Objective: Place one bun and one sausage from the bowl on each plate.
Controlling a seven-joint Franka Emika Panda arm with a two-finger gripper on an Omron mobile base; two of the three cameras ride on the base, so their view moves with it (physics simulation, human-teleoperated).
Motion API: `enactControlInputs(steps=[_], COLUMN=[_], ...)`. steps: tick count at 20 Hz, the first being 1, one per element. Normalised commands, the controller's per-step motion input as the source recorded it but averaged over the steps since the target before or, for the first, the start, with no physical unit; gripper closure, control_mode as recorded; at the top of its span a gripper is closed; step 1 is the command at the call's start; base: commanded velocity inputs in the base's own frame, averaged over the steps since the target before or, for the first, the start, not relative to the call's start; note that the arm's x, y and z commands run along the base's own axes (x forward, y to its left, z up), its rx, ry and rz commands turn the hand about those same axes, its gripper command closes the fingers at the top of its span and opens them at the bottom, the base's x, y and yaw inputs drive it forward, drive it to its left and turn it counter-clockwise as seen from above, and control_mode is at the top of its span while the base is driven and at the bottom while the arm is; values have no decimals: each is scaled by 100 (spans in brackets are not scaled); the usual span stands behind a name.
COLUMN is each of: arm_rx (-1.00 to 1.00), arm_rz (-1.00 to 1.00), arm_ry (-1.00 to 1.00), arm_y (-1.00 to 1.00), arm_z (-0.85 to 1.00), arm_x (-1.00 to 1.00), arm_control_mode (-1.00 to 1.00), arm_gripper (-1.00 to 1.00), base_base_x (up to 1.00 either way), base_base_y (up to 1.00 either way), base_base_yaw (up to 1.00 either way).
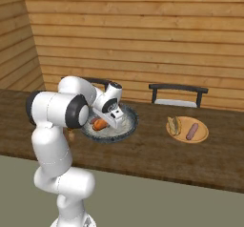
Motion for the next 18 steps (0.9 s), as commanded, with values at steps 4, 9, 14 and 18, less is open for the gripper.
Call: enactControlInputs(steps=[4,9,14,18], arm_rx=[0,3,0,0], arm_rz=[0,2,0,3], arm_ry=[0,1,-5,0], arm_y=[0,0,28,62], arm_z=[0,28,79,88], arm_x=[-2,-28,-51,-19], arm_control_mode=[-100,-100,-100,-100], arm_gripper=[100,100,100,100], base_base_x=[0,0,0,0], base_base_y=[0,0,0,0], base_base_yaw=[0,0,0,0])
